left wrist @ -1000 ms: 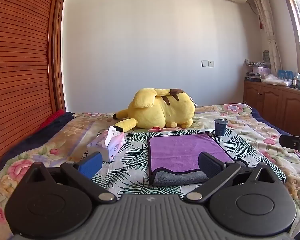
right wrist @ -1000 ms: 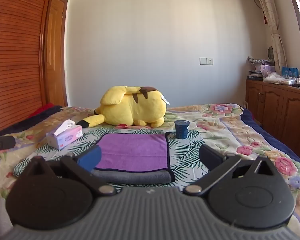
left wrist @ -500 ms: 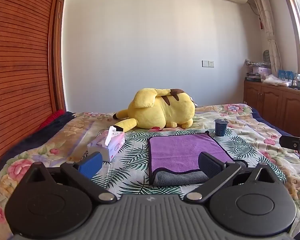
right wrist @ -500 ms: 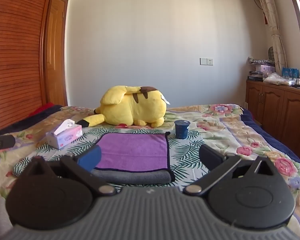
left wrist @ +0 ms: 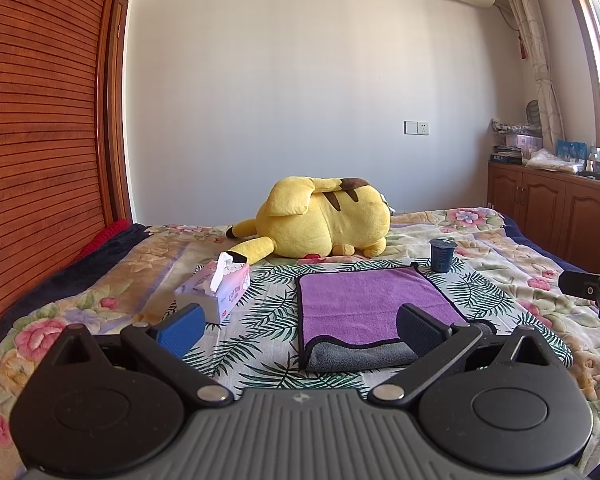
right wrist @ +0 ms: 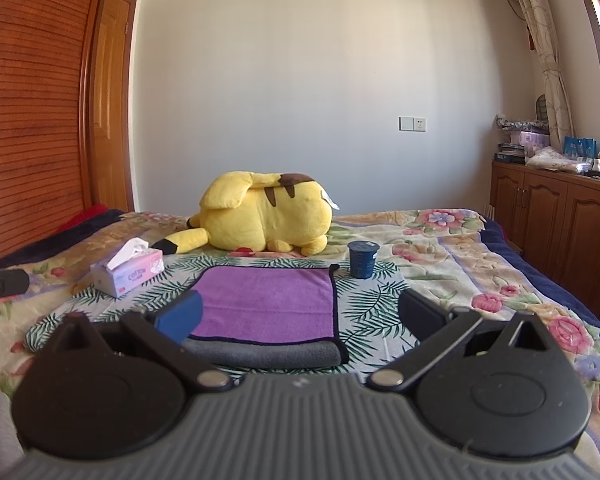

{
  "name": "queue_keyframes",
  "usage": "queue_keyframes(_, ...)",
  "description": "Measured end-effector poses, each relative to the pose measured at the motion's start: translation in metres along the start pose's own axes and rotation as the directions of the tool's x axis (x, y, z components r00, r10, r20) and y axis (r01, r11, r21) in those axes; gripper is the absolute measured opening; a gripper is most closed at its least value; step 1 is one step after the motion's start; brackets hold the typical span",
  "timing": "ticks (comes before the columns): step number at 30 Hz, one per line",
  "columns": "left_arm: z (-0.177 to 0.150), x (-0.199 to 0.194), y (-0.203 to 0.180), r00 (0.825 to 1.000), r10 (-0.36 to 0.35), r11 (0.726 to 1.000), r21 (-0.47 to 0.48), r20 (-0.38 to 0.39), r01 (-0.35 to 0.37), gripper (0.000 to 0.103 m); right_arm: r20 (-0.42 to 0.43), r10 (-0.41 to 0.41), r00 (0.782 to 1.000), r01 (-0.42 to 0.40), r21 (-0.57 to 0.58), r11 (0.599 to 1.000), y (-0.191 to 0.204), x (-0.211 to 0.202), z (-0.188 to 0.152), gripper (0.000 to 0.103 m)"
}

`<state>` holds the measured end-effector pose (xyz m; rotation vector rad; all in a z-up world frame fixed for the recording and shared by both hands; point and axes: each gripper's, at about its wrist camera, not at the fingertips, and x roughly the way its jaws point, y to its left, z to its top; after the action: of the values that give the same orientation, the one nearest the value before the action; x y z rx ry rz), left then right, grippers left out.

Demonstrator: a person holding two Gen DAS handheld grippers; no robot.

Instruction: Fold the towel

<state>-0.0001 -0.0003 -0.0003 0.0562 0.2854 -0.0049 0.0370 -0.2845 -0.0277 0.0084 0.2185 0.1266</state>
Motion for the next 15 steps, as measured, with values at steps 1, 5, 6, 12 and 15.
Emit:
queue_keyframes(1, 0.0000, 0.0001, 0.0000, 1.000, 0.000, 1.000, 0.000, 0.000, 0.000, 0.084, 0.000, -0.001, 1.000, 0.001, 0.000, 1.000, 0.0000, 0.0000, -0.0001, 0.103)
queue_keyframes(5, 0.0000, -0.0001, 0.0000, 1.000, 0.000, 1.000, 0.000, 0.001, 0.000, 0.084, 0.000, -0.001, 1.000, 0.001, -0.001, 1.000, -0.0005, 0.0001, -0.0003, 0.103)
queue_keyframes(6, 0.0000, 0.0000, 0.0000, 1.000, 0.000, 1.000, 0.000, 0.001, 0.000, 0.084, 0.000, -0.001, 1.000, 0.001, -0.001, 1.000, -0.0006, -0.0001, -0.0002, 0.103)
queue_keyframes(12, 0.0000, 0.0000, 0.0000, 1.000, 0.000, 1.000, -0.001, 0.000, 0.000, 0.084, -0.001, -0.001, 1.000, 0.001, -0.001, 1.000, 0.0003, -0.0003, -0.0001, 0.103)
queue_keyframes(15, -0.0001, 0.0000, 0.0000, 1.000, 0.000, 1.000, -0.001, 0.000, 0.000, 0.084, -0.002, 0.000, 1.000, 0.000, -0.002, 1.000, 0.0008, -0.0003, -0.0002, 0.103)
